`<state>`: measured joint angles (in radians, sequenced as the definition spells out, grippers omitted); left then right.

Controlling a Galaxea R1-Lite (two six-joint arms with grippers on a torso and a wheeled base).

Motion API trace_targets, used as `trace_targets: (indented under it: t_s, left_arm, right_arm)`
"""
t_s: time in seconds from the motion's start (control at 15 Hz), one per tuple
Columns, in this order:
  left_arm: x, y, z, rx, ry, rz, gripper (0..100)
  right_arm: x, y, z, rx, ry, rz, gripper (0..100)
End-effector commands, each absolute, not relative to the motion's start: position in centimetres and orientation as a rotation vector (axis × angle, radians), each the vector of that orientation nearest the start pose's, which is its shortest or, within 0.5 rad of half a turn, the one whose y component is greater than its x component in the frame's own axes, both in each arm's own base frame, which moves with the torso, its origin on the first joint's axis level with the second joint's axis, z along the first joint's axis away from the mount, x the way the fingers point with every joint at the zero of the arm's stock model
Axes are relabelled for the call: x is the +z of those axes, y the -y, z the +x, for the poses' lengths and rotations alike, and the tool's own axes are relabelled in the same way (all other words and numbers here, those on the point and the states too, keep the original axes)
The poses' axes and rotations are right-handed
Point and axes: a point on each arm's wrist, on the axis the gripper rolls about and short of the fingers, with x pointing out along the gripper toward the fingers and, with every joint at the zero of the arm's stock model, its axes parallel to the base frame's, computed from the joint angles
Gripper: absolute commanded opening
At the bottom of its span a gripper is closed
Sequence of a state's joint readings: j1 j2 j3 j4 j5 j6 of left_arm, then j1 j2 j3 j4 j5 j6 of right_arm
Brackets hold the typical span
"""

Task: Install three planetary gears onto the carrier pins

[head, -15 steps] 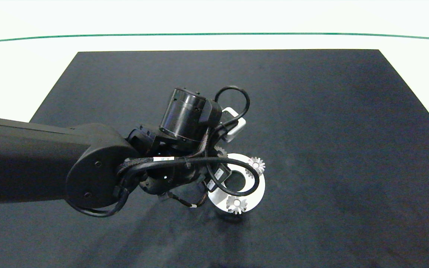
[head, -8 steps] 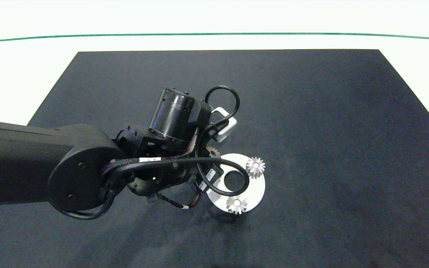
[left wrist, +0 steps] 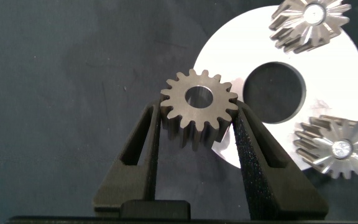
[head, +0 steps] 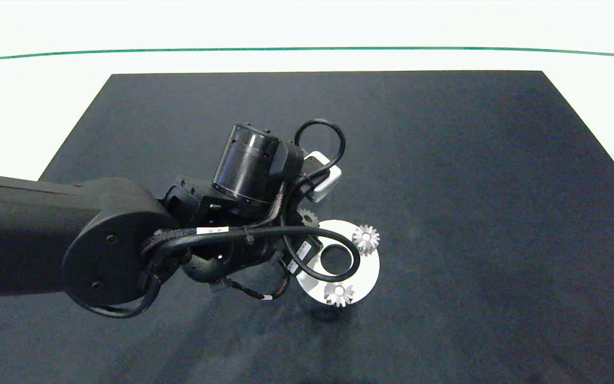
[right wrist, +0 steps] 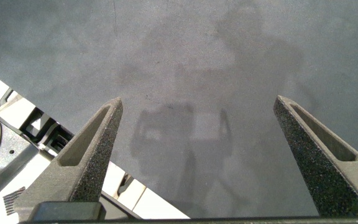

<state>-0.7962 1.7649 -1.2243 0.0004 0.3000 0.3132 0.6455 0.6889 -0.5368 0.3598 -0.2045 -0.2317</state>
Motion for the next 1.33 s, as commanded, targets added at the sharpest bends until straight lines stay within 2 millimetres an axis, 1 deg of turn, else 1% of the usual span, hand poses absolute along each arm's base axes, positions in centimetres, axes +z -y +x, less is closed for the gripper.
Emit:
trace_targets:
  t_s: [0.07,0.53,0.73,0.93,1.33]
  left_arm:
    - [21.7,23.5,23.4,-0.560,-0.393,0.568,0]
    - [21.4,23.6,23.2,-0.566,-0.406,0.553,0]
    - [20.5,23.5,23.2,-0.567,-0.414,0.554,0]
    - [20.3,23.7,23.4,-0.576,-0.387,0.537,0]
    - [19.8,23.5,23.4,-0.588,-0.403,0.546,0]
  right_arm:
    - [18.9,-2.1,3.6,0.485,-0.418,-0.438,100]
    - [18.9,-2.1,3.6,0.485,-0.418,-0.438,100]
    - [18.9,-2.1,3.6,0.485,-0.420,-0.438,100]
    - [18.9,-2.1,3.6,0.486,-0.423,-0.440,100]
    - [18.9,-2.1,3.6,0.489,-0.421,-0.439,100]
